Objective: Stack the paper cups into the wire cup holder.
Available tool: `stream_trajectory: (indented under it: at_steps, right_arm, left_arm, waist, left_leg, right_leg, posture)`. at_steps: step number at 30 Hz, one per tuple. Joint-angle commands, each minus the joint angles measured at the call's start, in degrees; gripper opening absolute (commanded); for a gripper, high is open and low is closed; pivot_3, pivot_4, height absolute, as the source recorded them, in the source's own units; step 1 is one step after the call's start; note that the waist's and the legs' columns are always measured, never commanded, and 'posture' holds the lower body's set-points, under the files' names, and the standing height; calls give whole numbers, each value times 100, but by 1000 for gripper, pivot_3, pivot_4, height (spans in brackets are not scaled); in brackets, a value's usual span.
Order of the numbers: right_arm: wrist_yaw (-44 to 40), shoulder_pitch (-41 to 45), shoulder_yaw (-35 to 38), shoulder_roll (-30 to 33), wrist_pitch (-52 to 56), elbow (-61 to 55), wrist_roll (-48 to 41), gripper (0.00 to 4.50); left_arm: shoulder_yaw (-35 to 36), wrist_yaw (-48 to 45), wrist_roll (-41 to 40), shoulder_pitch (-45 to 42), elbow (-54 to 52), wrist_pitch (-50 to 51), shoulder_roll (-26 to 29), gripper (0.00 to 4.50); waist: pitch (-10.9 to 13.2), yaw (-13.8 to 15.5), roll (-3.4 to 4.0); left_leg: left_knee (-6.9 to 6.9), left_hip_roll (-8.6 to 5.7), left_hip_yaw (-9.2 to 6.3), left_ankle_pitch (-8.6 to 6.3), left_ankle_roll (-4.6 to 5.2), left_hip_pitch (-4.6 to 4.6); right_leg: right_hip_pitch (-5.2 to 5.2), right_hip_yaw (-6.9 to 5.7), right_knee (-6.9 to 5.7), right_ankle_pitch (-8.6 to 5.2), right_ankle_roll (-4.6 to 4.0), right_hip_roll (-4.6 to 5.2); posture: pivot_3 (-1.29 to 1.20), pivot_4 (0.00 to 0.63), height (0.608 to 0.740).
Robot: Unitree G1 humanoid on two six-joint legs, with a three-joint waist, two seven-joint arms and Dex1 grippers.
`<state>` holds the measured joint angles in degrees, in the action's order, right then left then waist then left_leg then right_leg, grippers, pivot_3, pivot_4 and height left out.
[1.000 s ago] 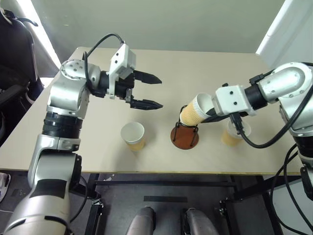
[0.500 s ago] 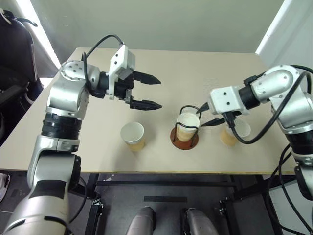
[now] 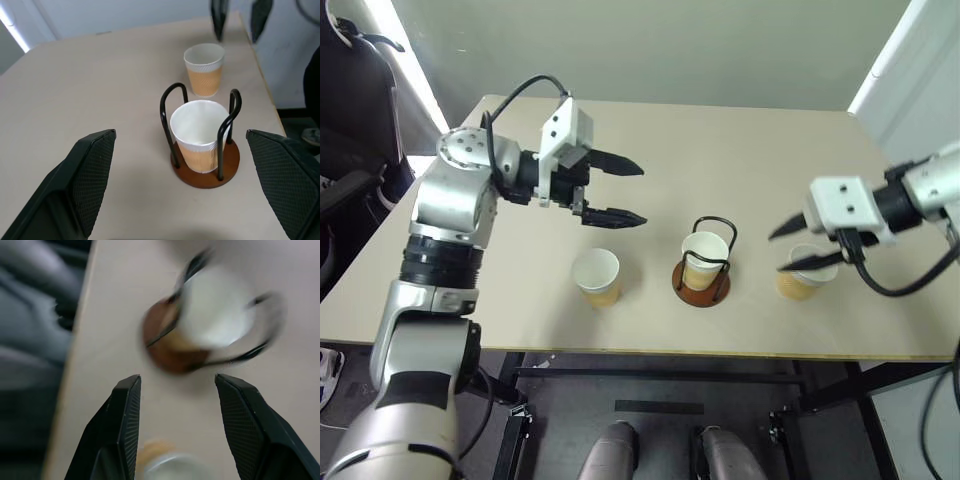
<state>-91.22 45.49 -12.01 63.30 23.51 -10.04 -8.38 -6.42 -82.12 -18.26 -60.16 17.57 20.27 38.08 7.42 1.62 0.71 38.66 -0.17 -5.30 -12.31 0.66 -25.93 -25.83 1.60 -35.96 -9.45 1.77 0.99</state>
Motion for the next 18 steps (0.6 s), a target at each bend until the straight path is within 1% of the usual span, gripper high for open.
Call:
stream_trajectory:
  at_steps: [1,4,7,18]
  right_arm:
    - [74,-46,90,231,-419,-21,249,2304]
    - [187,-175,30,228,-644,147,427,2304]
    - [350,-181,-110,192,-1077,513,800,2304]
    - [384,-347,-549,-26,-2014,1379,1488,2304]
  left_arm:
    - [23,48,-46,-148,-174,-108,-154,4500]
    - [14,23,-43,-157,-202,-93,-192,4500]
    - [13,16,-36,-140,-217,-84,-181,4500]
    - [57,57,-71,-50,-380,33,-84,4500]
  waist:
    - [0,-17,0]
    - [0,-34,0]
    - [0,-57,0]
    - [0,-25,0]
  left_leg:
    - [2,0,1,1,1,1]
    - [3,2,-1,4,4,7]
    - [3,2,0,6,7,11]
    - [19,2,-2,0,20,5]
  right_leg:
    - [0,1,-3,4,6,0]
    - [2,-1,-7,7,12,-1]
    - [6,1,-7,10,16,-1]
    - [10,-2,-5,14,23,-1]
  posture:
    - [0,150,740]
    - [0,150,740]
    - [0,150,740]
    - [0,150,740]
